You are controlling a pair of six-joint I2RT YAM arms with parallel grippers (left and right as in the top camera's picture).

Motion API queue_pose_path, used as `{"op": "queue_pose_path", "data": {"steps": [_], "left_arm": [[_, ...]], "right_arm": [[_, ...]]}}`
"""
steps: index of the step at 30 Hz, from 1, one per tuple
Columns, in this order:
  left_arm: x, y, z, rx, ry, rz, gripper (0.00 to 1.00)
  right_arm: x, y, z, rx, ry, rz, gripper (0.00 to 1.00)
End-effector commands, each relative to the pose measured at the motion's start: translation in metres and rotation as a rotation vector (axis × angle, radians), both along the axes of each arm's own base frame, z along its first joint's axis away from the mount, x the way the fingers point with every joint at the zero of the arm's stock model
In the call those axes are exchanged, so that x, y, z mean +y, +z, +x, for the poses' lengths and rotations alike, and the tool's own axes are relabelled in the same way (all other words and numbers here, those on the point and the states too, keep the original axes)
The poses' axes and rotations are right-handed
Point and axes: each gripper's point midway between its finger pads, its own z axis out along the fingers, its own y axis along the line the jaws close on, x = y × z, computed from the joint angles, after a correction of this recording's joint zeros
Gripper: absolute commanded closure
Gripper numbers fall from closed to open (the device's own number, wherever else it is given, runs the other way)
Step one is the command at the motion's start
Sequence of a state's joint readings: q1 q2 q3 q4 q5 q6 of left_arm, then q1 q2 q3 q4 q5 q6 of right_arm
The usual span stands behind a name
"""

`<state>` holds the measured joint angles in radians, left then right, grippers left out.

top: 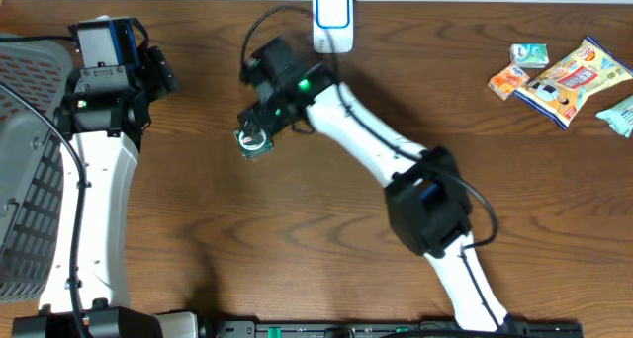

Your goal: Scan the item barcode

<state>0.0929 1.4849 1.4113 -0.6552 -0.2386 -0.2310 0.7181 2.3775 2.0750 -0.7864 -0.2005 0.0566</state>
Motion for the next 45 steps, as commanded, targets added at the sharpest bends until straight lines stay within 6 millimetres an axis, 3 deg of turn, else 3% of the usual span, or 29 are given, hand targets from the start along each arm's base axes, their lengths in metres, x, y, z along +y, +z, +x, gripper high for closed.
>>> {"op": "queue_pose_path", "data": {"steps": [1,6,11,16,19,22,26,27,30,36,39,42,45], "left_arm": [[0.003,0.001,0.001,0.006,0.002,0.015,0.02],[0.003,0.001,0.001,0.006,0.002,0.015,0.02],[0.003,0.001,0.001,0.006,0.002,0.015,0.02],[0.003,0.001,0.001,0.006,0.002,0.015,0.02],[0.003,0.001,0.001,0.007,0.002,0.015,0.02],[0.003,0.001,0.001,0.007,0.002,0.015,0.02],[0.003,0.001,0.001,0.006,0.002,0.015,0.02],[0.003,0.001,0.001,0.006,0.002,0.015,0.02],[0.003,0.001,0.001,0.006,0.002,0.015,0.02],[0.003,0.001,0.001,0.007,0.002,0.015,0.02],[0.003,0.001,0.001,0.007,0.002,0.015,0.02],[0.003,0.001,0.001,0.007,0.002,0.015,0.02],[0.003,0.001,0.001,0.006,0.002,0.015,0.02]], "right_arm": [[0.01,-0.022,-0.018,-0.003,0.082,-0.064,0.01],[0.017,-0.037,-0.029,0.005,0.128,-0.086,0.01],[0.016,-0.037,-0.025,-0.002,0.12,-0.088,0.07],[0.012,-0.056,-0.022,-0.004,0.108,-0.124,0.13],[0.009,-0.071,-0.025,0.021,0.108,-0.146,0.21],[0.002,-0.073,-0.022,0.01,0.09,-0.181,0.29],[-0.026,-0.07,-0.002,-0.072,-0.027,-0.31,0.32],[-0.047,-0.065,0.009,-0.111,-0.078,-0.384,0.32],[-0.083,-0.053,0.027,-0.149,-0.15,-0.477,0.32],[-0.134,-0.028,0.056,-0.118,-0.309,-0.445,0.28],[-0.125,-0.015,0.058,-0.022,-0.311,-0.261,0.28],[-0.093,0.004,0.055,0.089,-0.253,0.0,0.29],[-0.07,0.017,0.055,0.125,-0.207,0.146,0.29]]}}
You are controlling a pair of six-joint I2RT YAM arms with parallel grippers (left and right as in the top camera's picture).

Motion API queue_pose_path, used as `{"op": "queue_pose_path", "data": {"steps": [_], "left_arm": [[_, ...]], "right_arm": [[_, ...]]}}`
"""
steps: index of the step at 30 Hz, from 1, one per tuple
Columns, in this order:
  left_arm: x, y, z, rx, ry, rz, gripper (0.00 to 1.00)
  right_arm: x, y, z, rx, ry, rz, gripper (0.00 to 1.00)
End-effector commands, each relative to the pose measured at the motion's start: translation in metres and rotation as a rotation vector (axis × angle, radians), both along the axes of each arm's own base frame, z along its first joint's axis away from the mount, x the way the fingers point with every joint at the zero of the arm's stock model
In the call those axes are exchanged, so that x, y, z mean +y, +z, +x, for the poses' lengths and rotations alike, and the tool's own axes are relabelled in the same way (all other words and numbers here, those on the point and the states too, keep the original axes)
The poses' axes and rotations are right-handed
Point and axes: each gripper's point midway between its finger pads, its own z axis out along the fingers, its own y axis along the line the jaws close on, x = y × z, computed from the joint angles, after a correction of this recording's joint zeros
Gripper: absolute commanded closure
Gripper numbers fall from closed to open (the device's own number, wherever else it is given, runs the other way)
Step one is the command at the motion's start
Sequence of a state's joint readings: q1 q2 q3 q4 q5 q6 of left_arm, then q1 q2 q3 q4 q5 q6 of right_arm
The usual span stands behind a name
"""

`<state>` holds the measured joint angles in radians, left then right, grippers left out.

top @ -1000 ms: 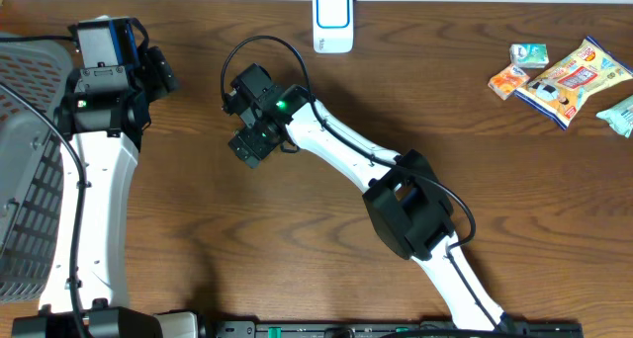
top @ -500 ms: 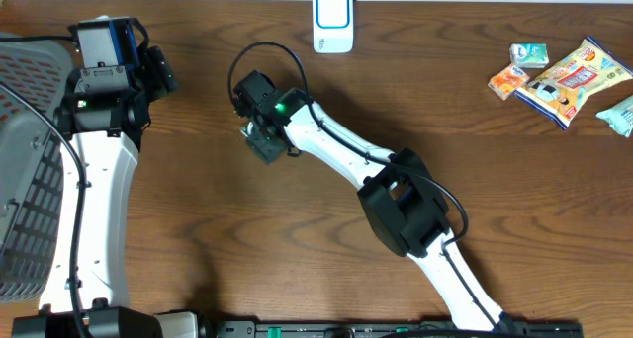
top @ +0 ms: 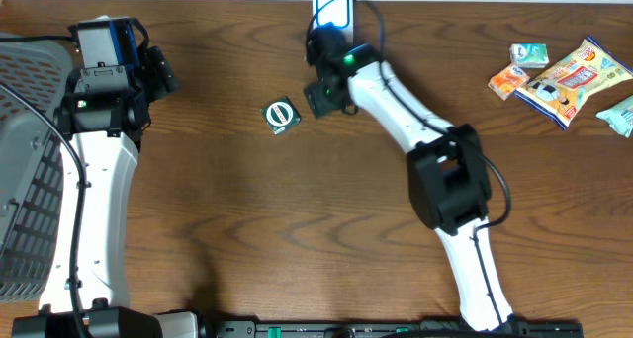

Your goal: Scan the item barcode

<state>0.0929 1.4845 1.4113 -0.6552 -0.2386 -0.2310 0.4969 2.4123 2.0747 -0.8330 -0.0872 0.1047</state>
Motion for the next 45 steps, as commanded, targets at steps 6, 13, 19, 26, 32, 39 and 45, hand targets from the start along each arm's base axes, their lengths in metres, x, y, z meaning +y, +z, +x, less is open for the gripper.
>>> {"op": "queue_pose_path", "data": {"steps": [6,13,19,26,32,39,45], "left_arm": [[0.003,0.001,0.001,0.007,0.002,0.015,0.02],[0.003,0.001,0.001,0.007,0.002,0.015,0.02],[0.003,0.001,0.001,0.007,0.002,0.015,0.02],[0.003,0.001,0.001,0.007,0.002,0.015,0.02],[0.003,0.001,0.001,0.007,0.002,0.015,0.02],[0.003,0.001,0.001,0.007,0.002,0.015,0.02],[0.003,0.001,0.001,0.007,0.002,0.015,0.02]], "right_arm": [[0.078,0.049,-0.024,-0.008,0.15,0.284,0.27],[0.07,0.047,-0.001,-0.236,0.064,0.025,0.06],[0.085,0.04,0.002,-0.287,0.099,0.049,0.09],[0.094,0.017,-0.003,-0.242,0.13,0.081,0.14],[0.11,0.015,-0.013,-0.22,0.181,0.131,0.1],[0.114,-0.021,-0.023,-0.196,0.22,0.056,0.07],[0.105,-0.03,-0.022,-0.197,0.197,-0.003,0.12]]}}
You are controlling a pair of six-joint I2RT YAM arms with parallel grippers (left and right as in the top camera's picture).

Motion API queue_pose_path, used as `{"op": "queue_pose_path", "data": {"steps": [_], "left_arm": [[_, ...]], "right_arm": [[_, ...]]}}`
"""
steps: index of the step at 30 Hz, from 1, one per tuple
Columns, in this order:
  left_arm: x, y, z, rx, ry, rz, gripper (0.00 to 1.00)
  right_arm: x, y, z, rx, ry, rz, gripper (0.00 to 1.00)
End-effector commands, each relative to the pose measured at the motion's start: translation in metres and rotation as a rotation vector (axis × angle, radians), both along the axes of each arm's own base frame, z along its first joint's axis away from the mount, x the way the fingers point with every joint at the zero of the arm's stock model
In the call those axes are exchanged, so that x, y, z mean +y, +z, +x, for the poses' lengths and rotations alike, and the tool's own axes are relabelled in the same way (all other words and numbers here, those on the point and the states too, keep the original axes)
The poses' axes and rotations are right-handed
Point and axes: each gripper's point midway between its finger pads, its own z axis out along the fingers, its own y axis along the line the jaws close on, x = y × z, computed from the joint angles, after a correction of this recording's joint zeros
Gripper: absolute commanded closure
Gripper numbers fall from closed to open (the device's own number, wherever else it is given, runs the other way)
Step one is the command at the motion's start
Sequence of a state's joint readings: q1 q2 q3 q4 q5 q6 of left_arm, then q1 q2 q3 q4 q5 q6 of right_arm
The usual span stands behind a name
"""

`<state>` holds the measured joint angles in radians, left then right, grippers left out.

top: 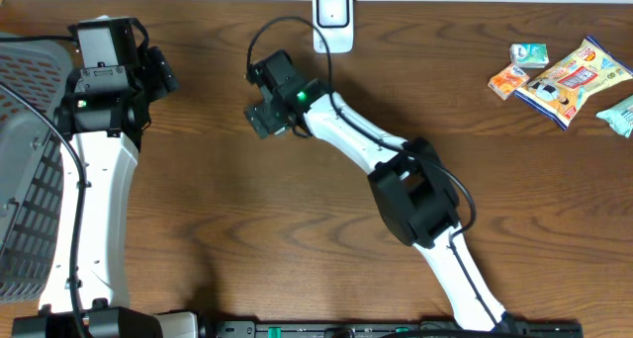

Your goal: Scan the item barcode

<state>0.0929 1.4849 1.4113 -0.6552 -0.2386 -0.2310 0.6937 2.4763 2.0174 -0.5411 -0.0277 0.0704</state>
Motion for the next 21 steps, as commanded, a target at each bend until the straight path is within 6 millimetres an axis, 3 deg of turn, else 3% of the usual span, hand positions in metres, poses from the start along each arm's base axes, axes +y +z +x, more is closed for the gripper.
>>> {"op": "queue_pose_path", "data": {"steps": [1,9,21], "left_arm": [[0.003,0.001,0.001,0.007,0.002,0.015,0.03],[0.003,0.001,0.001,0.006,0.002,0.015,0.02],[0.003,0.001,0.001,0.007,0.002,0.015,0.02]], "right_arm": [[-0.006,-0.006,0.002,-0.016,-0.007,-0.043,0.16],[-0.035,-0.011,0.002,-0.008,-0.063,-0.161,0.33],[-0.091,0.027,-0.003,0.0,-0.148,-0.318,0.4]]}}
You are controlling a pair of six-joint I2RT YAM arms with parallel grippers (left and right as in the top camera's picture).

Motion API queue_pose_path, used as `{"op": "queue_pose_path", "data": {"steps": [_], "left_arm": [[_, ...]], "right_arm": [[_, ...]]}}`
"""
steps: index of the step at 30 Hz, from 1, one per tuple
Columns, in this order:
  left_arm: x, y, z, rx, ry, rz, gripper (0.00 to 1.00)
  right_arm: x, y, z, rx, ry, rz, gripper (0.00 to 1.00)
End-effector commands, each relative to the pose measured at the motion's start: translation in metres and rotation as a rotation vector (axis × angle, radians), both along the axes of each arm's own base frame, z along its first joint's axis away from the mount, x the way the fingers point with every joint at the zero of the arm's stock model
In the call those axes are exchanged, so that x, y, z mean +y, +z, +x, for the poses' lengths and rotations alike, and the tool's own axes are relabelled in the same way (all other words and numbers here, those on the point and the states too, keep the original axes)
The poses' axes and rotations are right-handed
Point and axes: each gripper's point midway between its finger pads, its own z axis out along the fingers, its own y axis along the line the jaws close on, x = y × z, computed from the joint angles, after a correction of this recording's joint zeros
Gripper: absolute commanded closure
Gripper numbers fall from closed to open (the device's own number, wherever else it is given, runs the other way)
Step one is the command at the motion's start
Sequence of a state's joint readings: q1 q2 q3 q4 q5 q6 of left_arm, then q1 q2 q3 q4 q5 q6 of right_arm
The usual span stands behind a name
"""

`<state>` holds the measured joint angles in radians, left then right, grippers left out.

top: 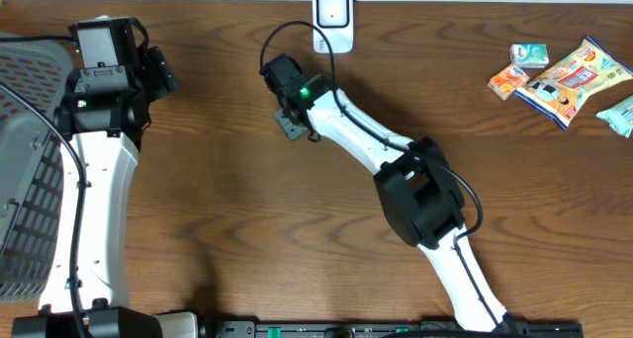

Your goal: Scan the item barcode

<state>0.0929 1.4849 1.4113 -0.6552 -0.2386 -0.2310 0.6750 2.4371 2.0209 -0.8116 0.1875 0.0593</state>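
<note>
The white barcode scanner (332,19) stands at the table's back edge with its face dark. My right gripper (291,126) is in front of it and a little to its left, pointing down. A small greyish item (288,129) shows between its fingers, turned so that its green and white face is hidden. The jaws look shut on it. My left gripper (161,73) stays far off at the upper left, beside the basket; its fingers are too dark to read.
A grey wire basket (25,170) fills the left edge. Several snack packets (572,79) lie at the back right. The right arm's cable (287,30) loops near the scanner.
My right gripper has moved a little to the right and towards the scanner. The item now shows as a grey edge at its tips instead of lying hidden under the wrist.
First my right gripper held the green and white item left of the scanner, whose face glowed blue. Then the item lay loose on the table, the gripper beside it near the scanner. Later the gripper stood over the item, the scanner dark, and now has it between its fingers.
</note>
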Motion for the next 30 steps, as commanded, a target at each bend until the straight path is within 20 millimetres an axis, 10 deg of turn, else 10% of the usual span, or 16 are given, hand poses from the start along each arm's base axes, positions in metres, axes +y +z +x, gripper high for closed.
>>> {"op": "queue_pose_path", "data": {"steps": [1,14,30], "left_arm": [[0.003,0.001,0.001,0.007,0.002,0.015,0.02],[0.003,0.001,0.001,0.007,0.002,0.015,0.02],[0.003,0.001,0.001,0.007,0.002,0.015,0.02]], "right_arm": [[-0.024,0.034,0.01,-0.048,-0.043,-0.03,0.41],[-0.106,0.052,-0.024,0.173,0.076,-0.21,0.42],[-0.103,0.05,-0.014,0.232,0.046,0.008,0.1]]}}
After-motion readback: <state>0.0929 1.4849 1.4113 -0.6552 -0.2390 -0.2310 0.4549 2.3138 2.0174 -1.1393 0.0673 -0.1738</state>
